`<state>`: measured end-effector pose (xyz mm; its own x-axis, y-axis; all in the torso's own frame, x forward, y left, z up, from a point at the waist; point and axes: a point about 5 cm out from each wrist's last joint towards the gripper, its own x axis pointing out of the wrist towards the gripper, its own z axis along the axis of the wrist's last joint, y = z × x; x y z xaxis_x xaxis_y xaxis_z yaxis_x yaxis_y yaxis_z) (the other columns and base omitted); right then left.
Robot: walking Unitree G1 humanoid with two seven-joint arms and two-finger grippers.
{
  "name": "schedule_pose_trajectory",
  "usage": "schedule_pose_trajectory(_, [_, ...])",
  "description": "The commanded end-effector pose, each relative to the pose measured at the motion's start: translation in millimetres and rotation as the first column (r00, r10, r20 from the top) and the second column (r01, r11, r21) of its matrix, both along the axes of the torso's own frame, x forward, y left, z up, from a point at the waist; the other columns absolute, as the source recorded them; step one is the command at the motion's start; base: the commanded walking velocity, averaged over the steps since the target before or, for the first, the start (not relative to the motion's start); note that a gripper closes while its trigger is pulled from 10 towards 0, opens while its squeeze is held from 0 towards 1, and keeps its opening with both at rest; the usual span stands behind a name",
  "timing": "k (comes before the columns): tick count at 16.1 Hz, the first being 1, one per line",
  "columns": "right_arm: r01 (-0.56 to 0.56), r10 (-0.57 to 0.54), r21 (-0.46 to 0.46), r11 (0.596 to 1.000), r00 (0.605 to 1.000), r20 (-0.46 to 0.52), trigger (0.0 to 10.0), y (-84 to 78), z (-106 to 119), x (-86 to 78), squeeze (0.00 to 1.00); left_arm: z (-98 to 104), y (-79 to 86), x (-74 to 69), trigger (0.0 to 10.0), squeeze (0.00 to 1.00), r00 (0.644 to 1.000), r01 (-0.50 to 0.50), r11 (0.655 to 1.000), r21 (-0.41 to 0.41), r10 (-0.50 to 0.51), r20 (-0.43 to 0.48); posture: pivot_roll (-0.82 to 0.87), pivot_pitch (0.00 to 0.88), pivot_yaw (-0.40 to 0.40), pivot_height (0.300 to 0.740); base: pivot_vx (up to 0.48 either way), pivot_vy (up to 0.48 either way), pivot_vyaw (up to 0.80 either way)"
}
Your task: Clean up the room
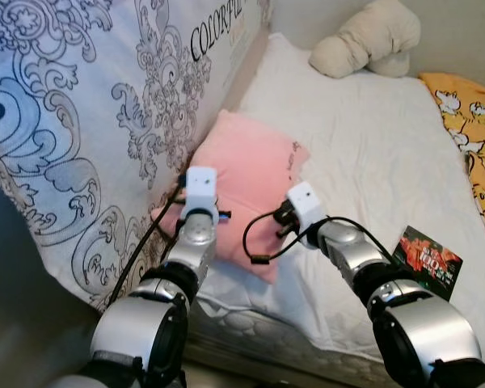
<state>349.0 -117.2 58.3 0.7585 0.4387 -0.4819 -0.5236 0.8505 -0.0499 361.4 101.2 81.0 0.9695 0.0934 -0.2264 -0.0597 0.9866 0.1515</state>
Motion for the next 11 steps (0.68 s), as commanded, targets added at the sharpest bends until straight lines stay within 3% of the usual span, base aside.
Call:
schedule_pose_trajectory(1, [0.083, -0.083, -0.012, 0.997, 0.996, -0.034, 10.0, -19.8, -4, -1.0, 0.00, 11, 6.0, 6.8, 10.0, 0.00, 0.999, -0.025, 0.999, 0.041, 0.024, 0.031, 0.04, 0.070, -0.157, 0.740, 0.000, 0.000, 0.00])
schedule_pose_trajectory(2, [0.125, -0.123, 0.028, 0.992, 0.991, -0.043, 10.0, -21.6, -4, -0.3, 0.00, 33, 10.1, 18.8, 10.0, 0.00, 0.995, -0.027, 0.999, 0.037, 0.023, 0.096, 0.04, 0.063, -0.151, 0.740, 0.000, 0.000, 0.00])
schedule_pose_trajectory(3, [0.133, -0.132, 0.025, 0.991, 0.991, -0.034, 10.0, -24.2, -2, 1.0, 0.00, 41, 9.6, 22.9, 10.0, 0.00, 0.994, -0.029, 1.000, -0.005, 0.029, 0.108, 0.04, 0.052, -0.142, 0.740, 0.000, 0.000, 0.00])
schedule_pose_trajectory(5, [0.153, -0.152, -0.008, 0.988, 0.988, 0.015, 10.0, -34.9, 8, 7.7, 0.00, 44, -1.7, 23.6, 10.0, 0.00, 0.994, -0.032, 0.991, -0.129, 0.044, 0.095, 0.04, 0.036, -0.135, 0.740, 0.000, 0.000, 0.00])
schedule_pose_trajectory(7, [0.172, -0.168, -0.044, 0.984, 0.983, 0.069, 10.0, -46.6, 18, 13.1, 0.00, 35, -24.1, 15.8, 10.0, 0.00, 0.998, 0.007, 0.978, -0.207, 0.007, 0.064, 0.05, 0.020, -0.130, 0.740, 0.000, 0.000, 0.00])
schedule_pose_trajectory(8, [0.171, -0.167, -0.053, 0.984, 0.983, 0.070, 10.0, -48.8, 17, 12.8, 1.00, 28, -33.8, 10.9, 10.0, 0.00, 0.999, 0.027, 0.975, -0.221, -0.019, 0.039, 0.05, 0.013, -0.128, 0.740, 0.000, 0.000, 0.00])
schedule_pose_trajectory(9, [0.168, -0.165, -0.048, 0.985, 0.984, 0.062, 10.0, -48.8, 16, 11.8, 1.00, 23, -42.7, 6.7, 10.0, 0.44, 0.999, 0.054, 0.972, -0.230, -0.052, 0.015, 0.06, 0.008, -0.124, 0.740, 0.000, 0.000, 0.00])
schedule_pose_trajectory(10, [0.184, -0.183, -0.026, 0.983, 0.982, 0.054, 10.0, -48.6, 14, 10.8, 1.00, 18, -44.4, 3.6, 10.0, 1.00, 0.998, 0.063, 0.981, -0.183, -0.063, 0.010, 0.05, 0.003, -0.120, 0.740, 0.000, 0.000, 0.00])
schedule_pose_trajectory(11, [0.200, -0.199, -0.008, 0.980, 0.979, 0.048, 10.0, -47.2, 13, 10.5, 1.00, 15, -39.4, 3.4, 10.0, 1.00, 0.998, 0.060, 0.986, -0.155, -0.061, -0.001, 0.05, 0.000, -0.114, 0.740, 0.000, 0.000, 0.00])
